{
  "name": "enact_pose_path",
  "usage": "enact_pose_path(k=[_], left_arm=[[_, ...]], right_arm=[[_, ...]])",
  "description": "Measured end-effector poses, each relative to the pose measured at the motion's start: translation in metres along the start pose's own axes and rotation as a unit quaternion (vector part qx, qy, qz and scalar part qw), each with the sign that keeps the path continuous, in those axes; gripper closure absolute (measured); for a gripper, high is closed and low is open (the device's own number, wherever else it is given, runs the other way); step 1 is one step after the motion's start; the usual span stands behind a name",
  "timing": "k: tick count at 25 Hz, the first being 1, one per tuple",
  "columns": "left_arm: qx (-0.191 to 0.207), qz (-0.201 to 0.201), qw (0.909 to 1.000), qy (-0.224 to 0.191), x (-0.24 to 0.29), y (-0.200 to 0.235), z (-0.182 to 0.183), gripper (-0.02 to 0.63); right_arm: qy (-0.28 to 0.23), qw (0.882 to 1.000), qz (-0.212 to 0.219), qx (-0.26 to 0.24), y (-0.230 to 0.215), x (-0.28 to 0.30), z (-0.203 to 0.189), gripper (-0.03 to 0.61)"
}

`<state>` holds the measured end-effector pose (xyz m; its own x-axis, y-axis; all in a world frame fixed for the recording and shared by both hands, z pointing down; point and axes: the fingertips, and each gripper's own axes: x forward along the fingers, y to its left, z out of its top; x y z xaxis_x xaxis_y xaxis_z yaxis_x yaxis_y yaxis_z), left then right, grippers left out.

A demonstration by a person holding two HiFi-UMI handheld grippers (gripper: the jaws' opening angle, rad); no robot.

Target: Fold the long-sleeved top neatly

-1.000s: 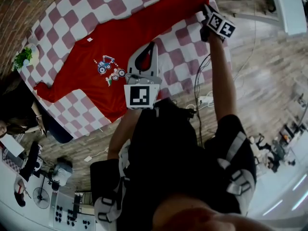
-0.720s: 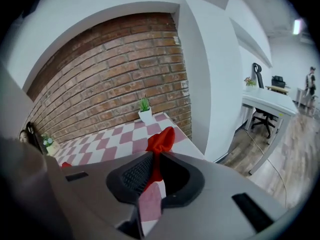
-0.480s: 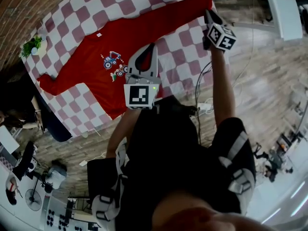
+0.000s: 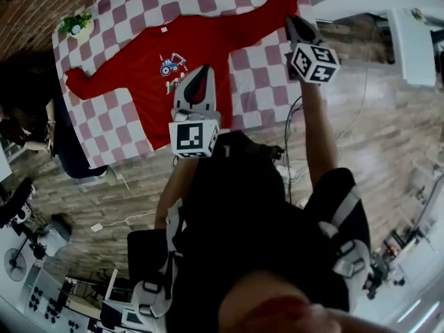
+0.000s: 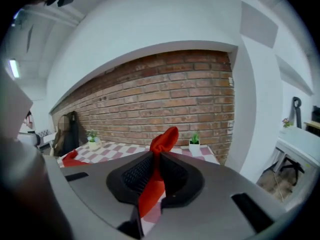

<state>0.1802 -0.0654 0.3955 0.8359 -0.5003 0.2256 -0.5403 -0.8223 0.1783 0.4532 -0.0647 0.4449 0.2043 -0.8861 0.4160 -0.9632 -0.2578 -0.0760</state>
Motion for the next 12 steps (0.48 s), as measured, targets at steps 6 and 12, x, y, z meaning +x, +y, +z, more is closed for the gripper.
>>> enact_pose_path(k=[6, 12], left_arm=[[-0.005, 0.082, 0.9966, -0.015, -0.066, 0.014, -0.002, 0.606], [-0.007, 0.135, 0.9906, -0.023, -0.128, 0.035, -0.005, 0.606]], right_arm=[[-0.015, 0.994, 0.094, -0.043, 0.095, -0.011, 0.023, 0.536], [-0.023, 0.986, 0.152, -0.065, 0.173, -0.022, 0.026, 0.536]])
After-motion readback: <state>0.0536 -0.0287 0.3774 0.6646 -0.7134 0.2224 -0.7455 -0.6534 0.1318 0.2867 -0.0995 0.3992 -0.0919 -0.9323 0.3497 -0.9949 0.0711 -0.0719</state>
